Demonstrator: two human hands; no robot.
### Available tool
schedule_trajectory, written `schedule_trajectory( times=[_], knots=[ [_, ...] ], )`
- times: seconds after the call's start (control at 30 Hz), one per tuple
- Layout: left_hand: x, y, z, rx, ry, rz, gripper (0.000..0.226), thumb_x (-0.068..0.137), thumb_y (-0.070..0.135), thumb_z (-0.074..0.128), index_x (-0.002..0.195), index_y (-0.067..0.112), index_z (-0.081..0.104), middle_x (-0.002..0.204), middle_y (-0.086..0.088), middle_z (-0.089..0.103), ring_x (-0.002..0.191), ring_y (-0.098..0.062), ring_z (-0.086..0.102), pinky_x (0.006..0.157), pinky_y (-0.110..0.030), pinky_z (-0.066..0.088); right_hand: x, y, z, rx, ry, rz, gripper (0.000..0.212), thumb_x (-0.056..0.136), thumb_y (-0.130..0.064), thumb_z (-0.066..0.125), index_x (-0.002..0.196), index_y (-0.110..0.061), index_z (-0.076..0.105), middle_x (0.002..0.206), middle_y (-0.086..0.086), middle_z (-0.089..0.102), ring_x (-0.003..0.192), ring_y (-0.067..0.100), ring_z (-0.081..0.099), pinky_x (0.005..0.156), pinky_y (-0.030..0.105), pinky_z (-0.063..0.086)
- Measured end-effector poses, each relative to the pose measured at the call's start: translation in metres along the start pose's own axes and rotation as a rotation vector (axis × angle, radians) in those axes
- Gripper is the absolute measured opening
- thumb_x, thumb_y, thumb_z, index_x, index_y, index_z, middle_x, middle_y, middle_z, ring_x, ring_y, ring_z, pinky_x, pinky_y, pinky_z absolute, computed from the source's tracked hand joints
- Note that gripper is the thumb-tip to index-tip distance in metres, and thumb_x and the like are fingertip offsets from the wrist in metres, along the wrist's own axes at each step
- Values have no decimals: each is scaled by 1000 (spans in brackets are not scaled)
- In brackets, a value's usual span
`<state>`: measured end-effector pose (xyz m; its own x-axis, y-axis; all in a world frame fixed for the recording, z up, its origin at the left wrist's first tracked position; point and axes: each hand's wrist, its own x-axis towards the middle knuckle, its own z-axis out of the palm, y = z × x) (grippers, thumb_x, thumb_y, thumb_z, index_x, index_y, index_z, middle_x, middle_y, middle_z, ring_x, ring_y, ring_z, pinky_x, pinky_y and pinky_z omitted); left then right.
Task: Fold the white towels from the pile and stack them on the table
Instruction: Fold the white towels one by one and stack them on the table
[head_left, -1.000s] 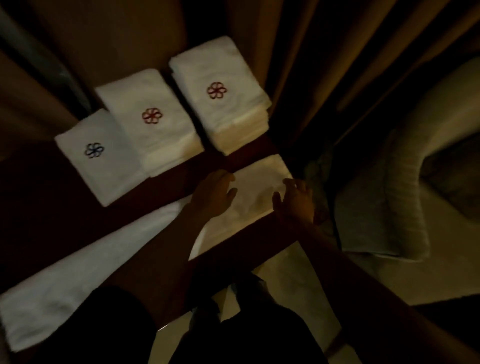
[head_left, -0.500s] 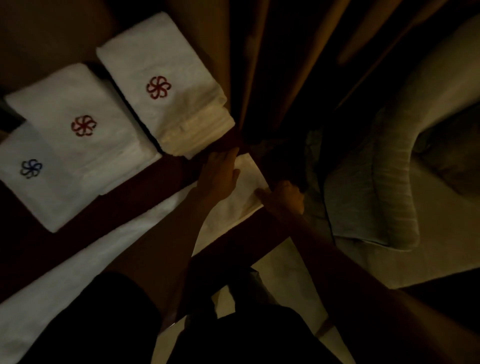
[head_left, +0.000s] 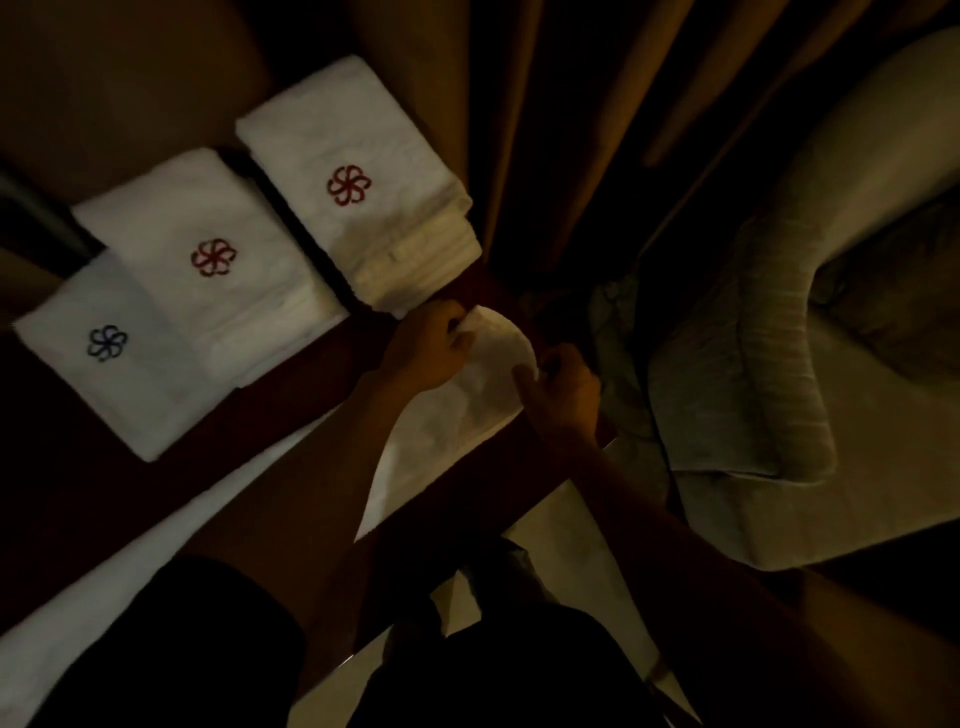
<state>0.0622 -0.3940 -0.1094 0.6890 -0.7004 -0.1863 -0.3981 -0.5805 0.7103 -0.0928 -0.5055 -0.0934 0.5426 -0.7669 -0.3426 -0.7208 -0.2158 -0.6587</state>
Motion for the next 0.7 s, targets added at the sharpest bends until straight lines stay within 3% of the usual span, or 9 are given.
schedule_trajectory(
  times=[0.13,0.2,0.3,0.47,0.6,0.7],
  knots=[
    [-29,-8,-26,-17,45,-2,17,92,24,66,82,12,58,71,2,58,69,-16,58,62,-31,44,-36,-13,7,60,10,-122,24,90,-34,71,102,-29,52,93,-13,57,83,10,60,64,25,53],
    [-45,-16,-40,12,64,12,20,91,24,67,78,17,53,69,5,54,68,-17,56,61,-31,39,-56,-19,11,60,2,-220,24,89,-33,71,106,-25,57,93,-18,54,83,7,59,67,26,54],
    [-74,-29,-64,28,77,33,14,90,25,68,87,12,63,82,-7,66,76,-24,63,63,-34,45,-85,-28,21,49,23,-396,25,88,-30,74,105,-15,65,95,-9,62,80,9,61,64,27,51],
    [-131,-55,-116,68,115,9,22,85,32,73,100,16,71,102,-8,72,95,-26,67,80,-35,52,-138,-54,52,-11,-38,-584,25,87,-28,74,108,-15,66,103,-3,64,87,10,62,71,31,55],
    [-179,-75,-149,113,146,-11,29,79,41,57,98,24,71,100,-4,72,95,-27,67,81,-39,54,-175,-68,81,-46,-87,-706,28,84,-30,77,104,-12,69,99,1,70,84,16,67,69,33,56],
    [-214,-89,-165,124,133,-83,31,78,39,53,100,28,71,101,-3,72,95,-27,67,82,-42,55,-200,-76,104,-81,-163,-728,29,85,-32,77,106,-13,69,100,0,71,85,13,67,70,25,52]
  ],
)
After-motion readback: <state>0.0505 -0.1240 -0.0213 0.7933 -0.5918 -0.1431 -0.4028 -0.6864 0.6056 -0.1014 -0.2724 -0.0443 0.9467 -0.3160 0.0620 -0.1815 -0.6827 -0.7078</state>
